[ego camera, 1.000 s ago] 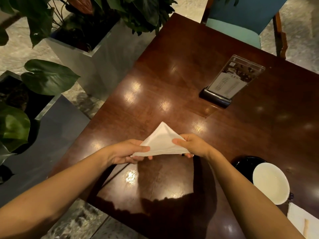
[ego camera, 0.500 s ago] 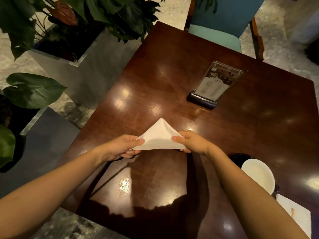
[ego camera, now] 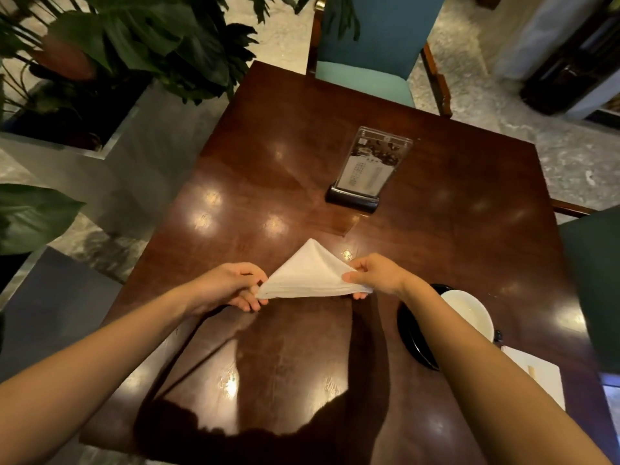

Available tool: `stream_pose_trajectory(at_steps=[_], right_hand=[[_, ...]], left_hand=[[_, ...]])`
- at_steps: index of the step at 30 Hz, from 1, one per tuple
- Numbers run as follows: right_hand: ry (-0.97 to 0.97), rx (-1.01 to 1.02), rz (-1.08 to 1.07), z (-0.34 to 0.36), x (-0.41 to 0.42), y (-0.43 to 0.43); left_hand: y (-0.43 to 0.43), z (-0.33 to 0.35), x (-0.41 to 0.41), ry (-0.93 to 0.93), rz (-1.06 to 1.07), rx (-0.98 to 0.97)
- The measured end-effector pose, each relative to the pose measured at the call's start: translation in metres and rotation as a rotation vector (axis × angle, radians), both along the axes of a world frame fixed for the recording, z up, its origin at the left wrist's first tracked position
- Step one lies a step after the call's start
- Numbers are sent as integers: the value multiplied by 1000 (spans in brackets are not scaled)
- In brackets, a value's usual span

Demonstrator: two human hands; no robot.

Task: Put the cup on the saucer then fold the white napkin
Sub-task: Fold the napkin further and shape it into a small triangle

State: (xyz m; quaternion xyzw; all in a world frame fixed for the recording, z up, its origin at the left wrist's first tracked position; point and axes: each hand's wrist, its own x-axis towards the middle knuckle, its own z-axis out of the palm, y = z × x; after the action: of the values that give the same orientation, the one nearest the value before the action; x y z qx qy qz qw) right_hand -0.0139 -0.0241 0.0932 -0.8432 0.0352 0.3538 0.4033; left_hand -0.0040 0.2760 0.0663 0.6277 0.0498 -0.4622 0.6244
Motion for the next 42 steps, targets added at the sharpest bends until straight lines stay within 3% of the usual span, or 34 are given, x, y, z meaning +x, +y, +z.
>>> stream_pose_trajectory(at_steps=[3, 7, 9, 14, 16, 18, 21, 24, 27, 35, 42], right_hand=[[-132, -116, 64, 3, -4, -4], [-178, -80, 84, 15, -7, -3], [-195, -80, 111, 21, -9, -6], [-234, -78, 123, 25, -13, -20], [-280, -89, 144, 22, -13, -27], [-353, -179, 217, 15, -12, -34], [-425, -377, 275, 10, -10, -38], [-519, -415, 317, 11, -10, -40], [-638, -443, 356, 11, -8, -34], [-586, -388, 344, -15, -5, -23], [-507, -340, 151, -26, -10, -27]], left_hand=[[-9, -2, -5, -109, -75, 144], [-33, -12, -3, -508, -219, 561], [-46, -12, 0, -582, -234, 509], [-70, -8, -11, -272, -79, 33], [-75, -12, -22, -211, -158, -29], [-85, -15, -39, -246, -301, 52], [-105, -19, -65, -498, -262, 314], [-120, 0, -88, -850, -106, 568], [-135, 22, -109, -1029, -53, 674], [-172, 0, -141, -911, 104, 752], [-179, -19, -161, -816, 125, 691]])
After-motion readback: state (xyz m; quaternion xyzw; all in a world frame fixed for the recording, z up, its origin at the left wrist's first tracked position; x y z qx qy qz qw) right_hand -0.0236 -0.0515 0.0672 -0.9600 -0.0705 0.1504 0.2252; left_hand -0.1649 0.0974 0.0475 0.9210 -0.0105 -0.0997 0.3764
